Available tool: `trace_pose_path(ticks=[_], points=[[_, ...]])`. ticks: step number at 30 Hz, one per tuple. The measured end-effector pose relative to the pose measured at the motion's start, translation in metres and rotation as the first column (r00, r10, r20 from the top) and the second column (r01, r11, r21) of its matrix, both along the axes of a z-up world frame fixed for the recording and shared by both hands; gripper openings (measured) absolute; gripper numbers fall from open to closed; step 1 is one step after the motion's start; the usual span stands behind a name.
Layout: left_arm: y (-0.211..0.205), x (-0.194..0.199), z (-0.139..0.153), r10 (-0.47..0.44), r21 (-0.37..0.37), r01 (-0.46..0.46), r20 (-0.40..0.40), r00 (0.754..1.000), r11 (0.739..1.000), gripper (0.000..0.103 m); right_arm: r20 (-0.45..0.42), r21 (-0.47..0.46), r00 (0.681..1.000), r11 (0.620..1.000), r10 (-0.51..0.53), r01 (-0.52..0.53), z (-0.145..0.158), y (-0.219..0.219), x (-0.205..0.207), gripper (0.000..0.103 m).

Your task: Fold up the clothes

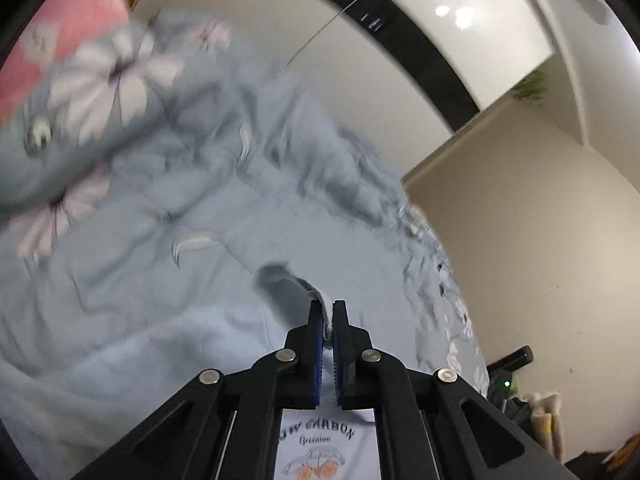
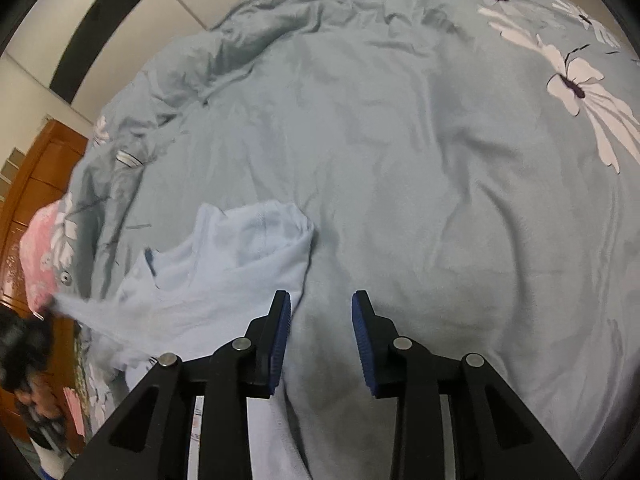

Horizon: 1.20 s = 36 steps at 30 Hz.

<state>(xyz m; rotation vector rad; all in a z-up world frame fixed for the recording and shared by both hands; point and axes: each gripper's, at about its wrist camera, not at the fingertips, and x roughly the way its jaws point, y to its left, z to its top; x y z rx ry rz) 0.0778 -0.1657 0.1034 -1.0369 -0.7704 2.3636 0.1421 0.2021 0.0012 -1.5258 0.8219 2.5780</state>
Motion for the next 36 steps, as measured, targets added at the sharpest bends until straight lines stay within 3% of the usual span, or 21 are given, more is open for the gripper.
trace_pose_path(ticks=[1,3,6,8,10,13,17,20,22,25,26,29,32,34,36], points=[[-0.001,0.005,-0.004,0.015,-0.033,-0.015,0.002,1.0,0.999,0.004,-0.009,0.004,1.0,1.0,-0.002,0.002,0.003,0.001,0.002,0.033],[-0.009,0.01,-0.054,0.04,-0.124,-0.023,0.139,0.99,0.992,0.004,-0.009,0.012,1.0,1.0,-0.001,0.002,0.003,0.001,0.006,0.033],[-0.022,0.018,-0.13,0.099,-0.259,-0.009,0.335,0.937,0.966,0.004,0.021,0.015,1.0,1.0,0.016,-0.016,-0.006,-0.004,0.009,0.033],[-0.038,0.03,-0.149,0.12,-0.17,-0.064,0.345,0.931,0.983,0.006,0.036,0.023,0.999,0.999,0.033,-0.034,-0.011,-0.008,0.011,0.033],[-0.046,0.033,-0.146,0.145,-0.159,-0.097,0.331,0.932,0.983,0.007,0.051,0.031,0.997,0.998,0.05,-0.052,-0.015,-0.013,0.013,0.033],[-0.047,0.028,-0.137,0.16,-0.198,-0.101,0.309,0.938,0.975,0.007,0.044,0.064,0.996,0.995,0.072,-0.074,-0.01,-0.021,0.01,0.033],[-0.054,0.034,-0.127,0.168,-0.151,-0.129,0.287,0.943,0.98,0.009,-0.026,0.037,0.992,0.992,0.12,-0.119,0.001,-0.04,0.005,0.033],[-0.068,0.054,-0.123,0.212,-0.127,-0.183,0.271,0.939,0.975,0.011,-0.045,0.019,0.979,0.98,0.198,-0.197,-0.002,-0.065,-0.002,0.033],[-0.091,0.073,-0.121,0.281,-0.134,-0.253,0.265,0.922,0.958,0.016,-0.031,0.022,0.969,0.97,0.243,-0.243,-0.009,-0.079,-0.006,0.033],[-0.132,0.106,-0.116,0.414,-0.166,-0.382,0.253,0.874,0.909,0.026,0.024,0.037,0.969,0.969,0.245,-0.245,-0.024,-0.081,-0.009,0.033],[-0.15,0.118,-0.117,0.467,-0.172,-0.435,0.252,0.848,0.884,0.031,0.047,0.043,0.971,0.971,0.233,-0.235,-0.029,-0.079,-0.01,0.031],[-0.205,0.148,-0.126,0.603,-0.158,-0.584,0.283,0.746,0.796,0.041,0.039,0.034,0.978,0.978,0.207,-0.208,-0.026,-0.074,-0.005,0.032],[-0.253,0.17,-0.15,0.697,-0.052,-0.731,0.352,0.625,0.681,0.041,0.024,0.066,0.978,0.976,0.207,-0.208,-0.016,-0.078,0.001,0.032],[-0.278,0.177,-0.168,0.724,0.011,-0.794,0.404,0.56,0.608,0.041,0.021,0.082,0.977,0.973,0.214,-0.215,-0.011,-0.082,0.002,0.032],[-0.292,0.177,-0.179,0.744,0.028,-0.828,0.424,0.517,0.56,0.041,0.017,0.087,0.976,0.972,0.217,-0.218,-0.007,-0.085,0.004,0.032]])
